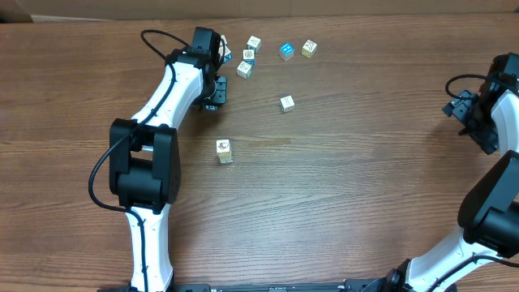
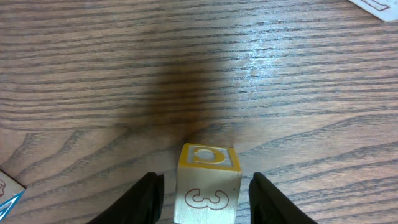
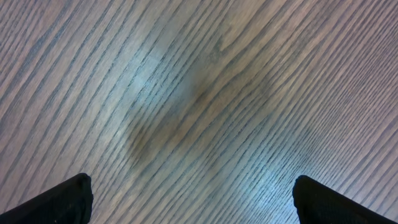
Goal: Form a tower
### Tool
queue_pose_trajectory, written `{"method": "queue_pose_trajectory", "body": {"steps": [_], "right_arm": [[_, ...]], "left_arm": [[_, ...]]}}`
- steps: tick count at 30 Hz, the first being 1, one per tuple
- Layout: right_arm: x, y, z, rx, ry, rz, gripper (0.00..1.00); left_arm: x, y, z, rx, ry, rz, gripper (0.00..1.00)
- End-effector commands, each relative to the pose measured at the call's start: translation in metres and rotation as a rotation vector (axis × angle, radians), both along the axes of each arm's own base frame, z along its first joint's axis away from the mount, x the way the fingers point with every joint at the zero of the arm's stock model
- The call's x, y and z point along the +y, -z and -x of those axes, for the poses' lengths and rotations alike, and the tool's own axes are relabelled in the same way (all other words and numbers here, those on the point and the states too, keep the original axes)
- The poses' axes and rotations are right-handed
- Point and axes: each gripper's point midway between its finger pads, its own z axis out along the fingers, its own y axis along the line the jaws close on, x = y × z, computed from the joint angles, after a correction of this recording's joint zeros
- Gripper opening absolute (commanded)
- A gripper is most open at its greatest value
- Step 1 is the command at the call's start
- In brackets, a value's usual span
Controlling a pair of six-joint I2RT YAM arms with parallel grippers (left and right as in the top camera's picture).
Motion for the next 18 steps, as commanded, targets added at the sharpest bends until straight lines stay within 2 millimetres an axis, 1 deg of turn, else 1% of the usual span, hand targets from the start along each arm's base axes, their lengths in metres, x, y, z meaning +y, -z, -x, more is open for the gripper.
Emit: {"method": "queue_pose_trajectory", "body": {"steps": [1,2,5,7,8,10,13,14,15,16,18], "right_arm": [[-0.005,-0.017,-0.005,-0.042,0.003,0.027,1.0],[-0.005,-0.017,-0.005,-0.042,0.003,0.027,1.0],[-0.005,-0.017,-0.005,-0.042,0.003,0.028,1.0],[-0.005,-0.017,-0.005,-0.042,0.002,0.028,1.0],[-0.005,-0.017,-0.005,-0.042,0.003,0.027,1.0],[-0.005,-0.017,-0.005,-0.042,0.002,0.028,1.0],[-0.005,-0.017,-0.005,-0.042,0.002,0.027,1.0],[-0.005,-0.017,-0.005,-0.042,0.002,0.028,1.0],[-0.005,-0.017,-0.005,-0.042,0.003,0.027,1.0],[-0.005,-0.017,-0.005,-0.042,0.003,0.027,1.0],[-0.005,-0.017,-0.005,-0.042,0.002,0.027,1.0]], "left_arm": [[-0.004,-0.01,0.001,-0.014,0.016,0.02,0.44],[-0.005,-0.01,0.001,-0.013,0.018,0.025,0.45],[-0.006,-0.009,0.001,-0.014,0.018,0.027,0.44],[-0.006,-0.007,0.001,-0.011,0.018,0.027,0.41],[-0.006,-0.004,0.001,-0.007,0.018,0.026,0.38],[-0.005,0.002,0.002,0.005,0.018,0.023,0.36],[-0.005,0.007,0.003,0.015,0.018,0.02,0.31],[-0.005,0.008,0.003,0.017,0.018,0.02,0.29],[-0.005,0.008,0.002,0.016,0.018,0.02,0.22],[-0.005,0.008,0.002,0.014,0.017,0.021,0.21],[-0.005,0.008,0.001,0.01,0.016,0.022,0.22]]}}
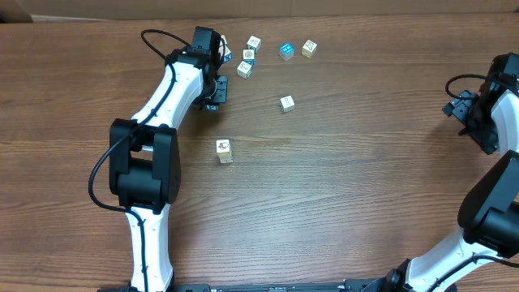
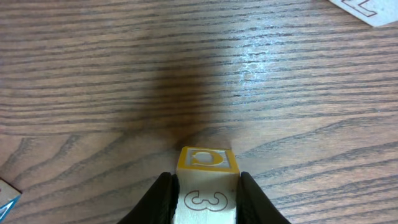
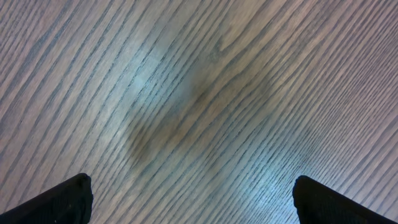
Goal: Form a tower
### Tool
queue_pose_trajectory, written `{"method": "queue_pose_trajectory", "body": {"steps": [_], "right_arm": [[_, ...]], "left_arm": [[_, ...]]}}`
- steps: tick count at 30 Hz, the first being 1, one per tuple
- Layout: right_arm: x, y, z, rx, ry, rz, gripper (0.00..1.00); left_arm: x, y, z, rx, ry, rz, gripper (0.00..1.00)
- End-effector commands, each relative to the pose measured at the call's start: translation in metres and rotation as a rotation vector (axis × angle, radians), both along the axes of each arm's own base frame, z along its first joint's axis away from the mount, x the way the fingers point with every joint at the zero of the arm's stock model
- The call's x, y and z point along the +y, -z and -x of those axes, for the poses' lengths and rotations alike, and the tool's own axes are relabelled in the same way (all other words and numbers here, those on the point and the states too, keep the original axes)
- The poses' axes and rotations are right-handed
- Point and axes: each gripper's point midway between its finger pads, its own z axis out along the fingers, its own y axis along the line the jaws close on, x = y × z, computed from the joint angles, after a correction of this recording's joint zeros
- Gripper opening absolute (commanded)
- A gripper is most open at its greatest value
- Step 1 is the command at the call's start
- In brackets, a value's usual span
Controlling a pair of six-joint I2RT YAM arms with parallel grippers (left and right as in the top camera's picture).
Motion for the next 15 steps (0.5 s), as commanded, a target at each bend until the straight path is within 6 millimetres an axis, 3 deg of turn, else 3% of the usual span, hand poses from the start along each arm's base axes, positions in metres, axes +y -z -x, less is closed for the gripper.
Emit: {"method": "queue_pose_trajectory", "body": {"steps": [1,5,8,14,15], "right_arm": [[-0.0053,-0.0171,-0.0049,-0.041,0.002,0.027,1.0],[-0.0053,-0.0171,-0.0049,-0.041,0.002,0.027,1.0],[-0.0053,-0.0171,-0.0049,-0.041,0.002,0.027,1.0],[-0.0053,-0.0171,-0.0049,-0.041,0.002,0.027,1.0],[-0.0053,-0.0171,-0.005,-0.042,0.002,0.027,1.0]], "left_arm": [[-0.0025,0.0083,0.0031,0.018,0.011,0.009,0.22],[-0.0025,0.0083,0.0033,0.019,0.011,0.009,0.26],[-0.0025,0.0083,0.0033,0.019,0.01,0.009,0.39],[-0.0024,0.0084,0.0035,0.02,0.011,0.009,0.38],[-0.0025,0.0084,0.0035,0.02,0.01,0.009,0.41]]}}
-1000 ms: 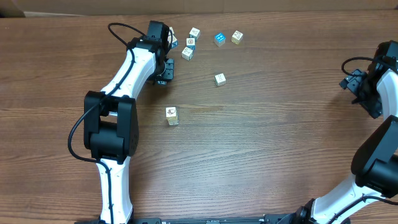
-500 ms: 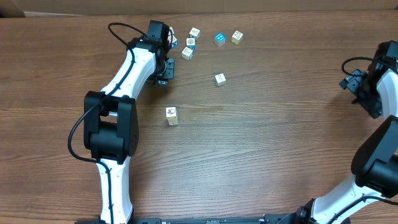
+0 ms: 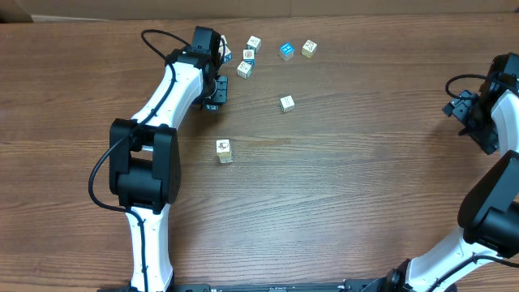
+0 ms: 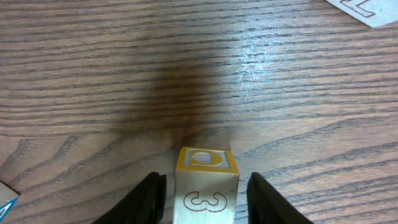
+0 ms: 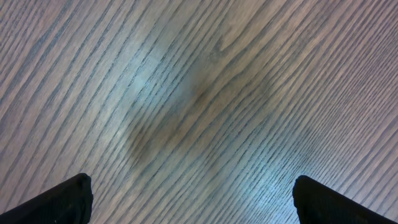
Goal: Form a tower
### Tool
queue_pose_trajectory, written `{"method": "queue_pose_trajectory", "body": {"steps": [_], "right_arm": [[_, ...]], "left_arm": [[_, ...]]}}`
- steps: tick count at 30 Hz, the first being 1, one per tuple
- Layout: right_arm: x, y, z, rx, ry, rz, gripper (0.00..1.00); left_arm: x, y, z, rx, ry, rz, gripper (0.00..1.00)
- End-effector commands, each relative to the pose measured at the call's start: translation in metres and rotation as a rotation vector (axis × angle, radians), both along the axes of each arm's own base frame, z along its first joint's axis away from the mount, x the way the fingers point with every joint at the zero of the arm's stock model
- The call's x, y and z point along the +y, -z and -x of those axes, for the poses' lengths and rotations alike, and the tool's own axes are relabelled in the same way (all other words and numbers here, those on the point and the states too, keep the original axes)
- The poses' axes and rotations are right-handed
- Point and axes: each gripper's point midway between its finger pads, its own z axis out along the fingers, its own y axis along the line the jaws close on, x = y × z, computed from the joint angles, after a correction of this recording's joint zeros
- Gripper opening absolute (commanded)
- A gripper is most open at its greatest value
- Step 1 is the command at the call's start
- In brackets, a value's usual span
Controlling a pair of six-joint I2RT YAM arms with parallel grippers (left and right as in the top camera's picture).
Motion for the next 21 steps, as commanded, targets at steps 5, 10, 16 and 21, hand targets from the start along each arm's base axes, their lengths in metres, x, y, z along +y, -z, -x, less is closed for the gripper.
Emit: {"method": "queue_pose_trajectory", "body": {"steps": [5,10,16,21], "right_arm": [[-0.005,-0.017,-0.005,-0.042,0.003,0.027,1.0],[-0.005,-0.017,-0.005,-0.042,0.003,0.027,1.0],[-0.005,-0.017,-0.005,-0.042,0.003,0.028,1.0],[-0.005,-0.017,-0.005,-0.042,0.003,0.028,1.0]], "left_arm": [[-0.003,0.003,0.003,0.015,0.005,0.011,0.89],[-0.003,-0.058,-0.005,-0.046,-0.011,0.022,1.0],[-0.009,-0.154,0.009,-0.134,-0.048,0.11,1.0],[-0.033,-0.22,0.052,-0.149,0.028,0.295,1.0]]}}
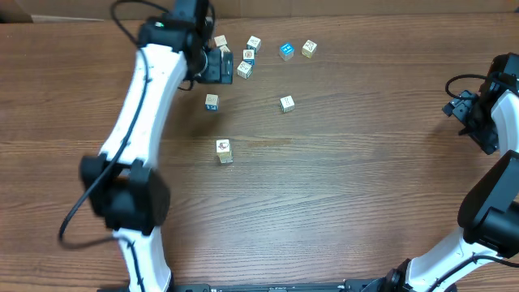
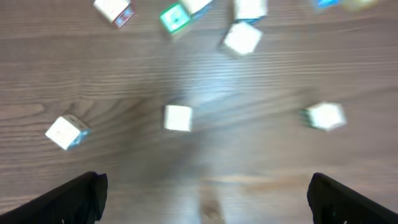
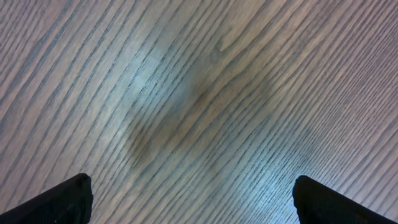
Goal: Form a tower
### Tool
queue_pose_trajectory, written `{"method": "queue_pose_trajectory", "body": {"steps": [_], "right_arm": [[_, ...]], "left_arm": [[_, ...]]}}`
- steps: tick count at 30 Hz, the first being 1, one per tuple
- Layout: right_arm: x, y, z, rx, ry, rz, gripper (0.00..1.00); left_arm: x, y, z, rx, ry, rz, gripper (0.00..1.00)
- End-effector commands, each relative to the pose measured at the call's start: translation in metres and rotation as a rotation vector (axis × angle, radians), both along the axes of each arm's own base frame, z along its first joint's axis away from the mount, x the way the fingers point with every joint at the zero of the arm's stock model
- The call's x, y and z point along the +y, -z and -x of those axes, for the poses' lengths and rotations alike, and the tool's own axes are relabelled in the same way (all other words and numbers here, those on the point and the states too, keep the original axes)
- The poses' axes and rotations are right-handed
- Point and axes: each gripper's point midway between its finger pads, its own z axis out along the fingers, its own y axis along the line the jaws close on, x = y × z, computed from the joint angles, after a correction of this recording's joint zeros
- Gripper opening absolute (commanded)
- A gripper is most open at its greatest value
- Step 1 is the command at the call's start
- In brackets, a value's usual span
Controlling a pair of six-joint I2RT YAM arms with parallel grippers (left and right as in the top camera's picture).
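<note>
Small wooden letter blocks lie on the brown table [image 1: 340,195]. The yellow-edged block [image 1: 211,101] stands alone on the wood, pale and blurred in the left wrist view [image 2: 178,118]. A taller piece [image 1: 223,150], which looks like two blocks stacked, stands nearer the front. My left gripper [image 2: 205,193] hangs high above the table, open and holding nothing; overhead it is near the back cluster [image 1: 215,66]. At the right edge my right gripper [image 3: 193,193] is open over bare wood.
Several loose blocks cluster at the back, among them a blue one [image 1: 285,51] and a tan one [image 1: 308,48]. A single block [image 1: 286,103] lies to the right of the yellow-edged one. Another block [image 2: 65,132] sits left of it, hidden under my arm overhead.
My left gripper was low with its open fingers on either side of the yellow-edged block. Now it is high above the table and the block stands alone. The right arm has not moved.
My left gripper stood open around the yellow-edged block marked 3. Then it was shut on the block, which still sat on the table. Then it was open again at the same spot. Now it is up and away, with the block left where it was.
</note>
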Motion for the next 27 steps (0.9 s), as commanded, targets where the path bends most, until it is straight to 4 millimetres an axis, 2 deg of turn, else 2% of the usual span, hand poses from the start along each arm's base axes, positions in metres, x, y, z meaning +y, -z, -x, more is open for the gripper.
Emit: {"method": "queue_pose_trajectory", "body": {"steps": [1,3,10,14,19,27], "right_arm": [[-0.005,-0.017,-0.005,-0.042,0.003,0.027,1.0],[-0.005,-0.017,-0.005,-0.042,0.003,0.028,1.0],[-0.005,-0.017,-0.005,-0.042,0.002,0.028,1.0],[-0.005,-0.017,-0.005,-0.042,0.002,0.027,1.0],[-0.005,-0.017,-0.005,-0.042,0.003,0.027,1.0],[-0.005,-0.017,-0.005,-0.042,0.002,0.028,1.0]], "left_arm": [[-0.022,-0.062,0.03,-0.057,0.053,0.169,1.0],[-0.024,-0.065,0.048,-0.008,0.063,0.187,1.0],[-0.016,-0.033,0.086,0.218,-0.038,0.17,0.99],[-0.016,-0.023,0.093,0.273,-0.09,0.173,1.0],[-0.025,-0.016,0.1,0.299,-0.081,0.165,1.0],[-0.031,-0.012,0.103,0.26,-0.129,0.03,0.99]]}}
